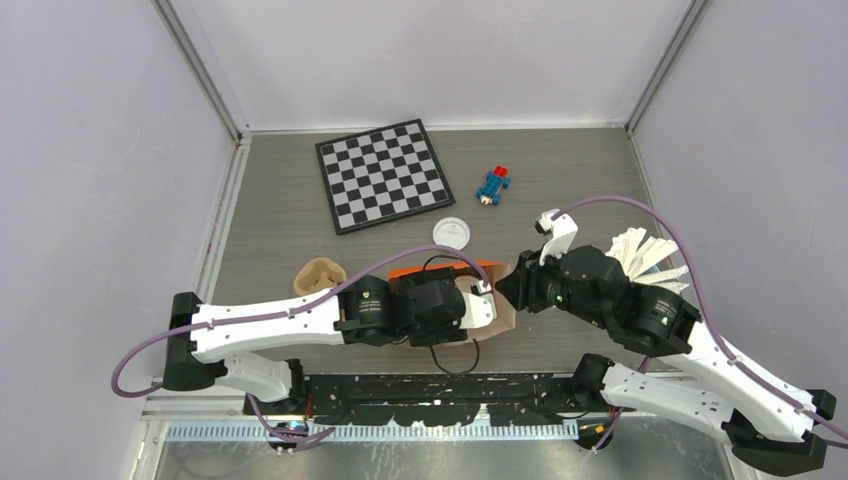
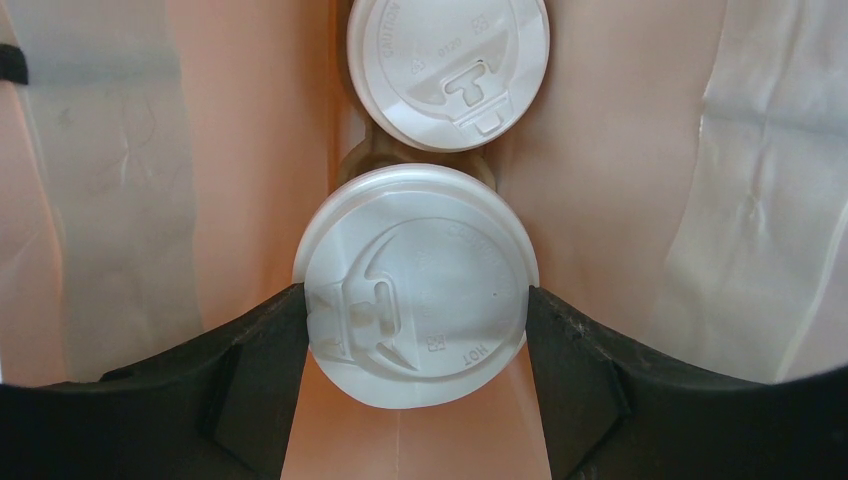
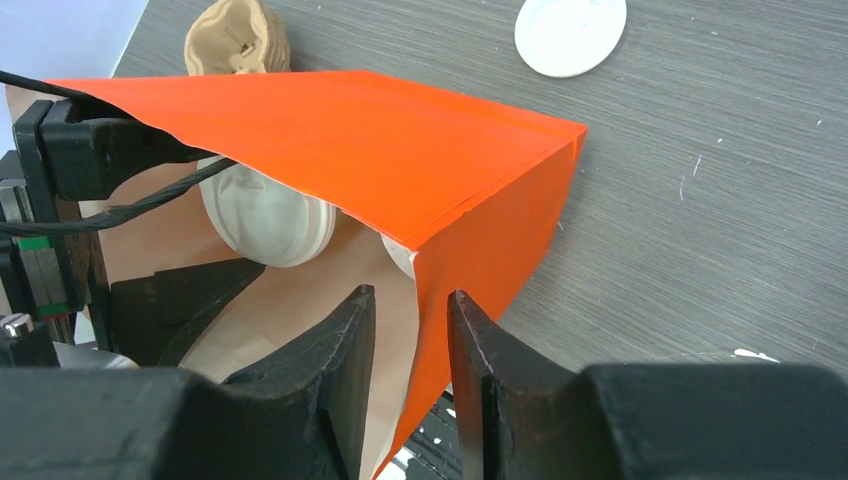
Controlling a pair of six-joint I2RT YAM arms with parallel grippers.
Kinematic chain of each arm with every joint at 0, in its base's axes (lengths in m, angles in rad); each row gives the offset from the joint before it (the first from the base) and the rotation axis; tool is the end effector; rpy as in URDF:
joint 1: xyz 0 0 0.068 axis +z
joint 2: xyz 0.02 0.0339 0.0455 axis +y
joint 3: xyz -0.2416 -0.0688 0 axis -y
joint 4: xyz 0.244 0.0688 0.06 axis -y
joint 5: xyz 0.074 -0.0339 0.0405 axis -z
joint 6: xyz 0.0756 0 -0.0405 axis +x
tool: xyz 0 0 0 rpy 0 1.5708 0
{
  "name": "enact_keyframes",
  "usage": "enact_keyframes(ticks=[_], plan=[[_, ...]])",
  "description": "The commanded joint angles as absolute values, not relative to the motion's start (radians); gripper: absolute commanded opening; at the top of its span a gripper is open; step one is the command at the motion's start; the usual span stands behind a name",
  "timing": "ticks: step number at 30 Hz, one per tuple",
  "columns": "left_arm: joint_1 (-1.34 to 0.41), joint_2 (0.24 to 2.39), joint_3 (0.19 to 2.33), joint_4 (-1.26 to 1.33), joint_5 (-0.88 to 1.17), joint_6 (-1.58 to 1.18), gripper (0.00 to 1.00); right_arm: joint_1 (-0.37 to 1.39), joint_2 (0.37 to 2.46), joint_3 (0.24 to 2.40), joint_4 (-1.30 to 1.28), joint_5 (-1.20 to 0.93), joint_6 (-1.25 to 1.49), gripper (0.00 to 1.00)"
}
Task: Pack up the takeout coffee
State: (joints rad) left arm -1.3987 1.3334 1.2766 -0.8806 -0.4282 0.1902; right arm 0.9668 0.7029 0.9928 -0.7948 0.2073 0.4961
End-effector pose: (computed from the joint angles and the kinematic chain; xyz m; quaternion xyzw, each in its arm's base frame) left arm 0.0814 -0.2850 0.2793 0.6162 0.6978 -0.0067 0.3651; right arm 0.1161 0.1408 0.3253 -0.1486 0.8453 0.2712 0.4356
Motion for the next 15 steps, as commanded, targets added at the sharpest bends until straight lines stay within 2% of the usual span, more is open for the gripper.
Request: enact_keyframes(ticks=[1,3,5,7,10,15], plan=[[-1.405,1.344,1.280,-0.837,-0.455,0.182,0.37,0.981,0.727,1.018,-0.802,0.234,0.527,0.38],[-1.405,1.345,1.280,-0.837,-0.458,0.180,0.37,0.984,0.732,1.021,-0.820,0.242,0.532,0.33],[-1.404,1.343,1.280,-0.839,-0.456,0.180,0.37,0.986,0.721,1.011,-0.819,0.252,0.524,0.15],[-1.405,1.338,1.277,-0.844,-0.455,0.188,0.37,0.985,0.703,0.997,-0.815,0.267,0.495,0.05],[-1.404,1.326,1.276,-0.861,-0.440,0.222,0.38,0.986,0.678,0.971,-0.794,0.248,0.442,0.01],[-1.404,1.331,1.292,-0.893,-0.414,0.259,0.38,0.986,0.669,0.951,-0.785,0.206,0.389,0.00]])
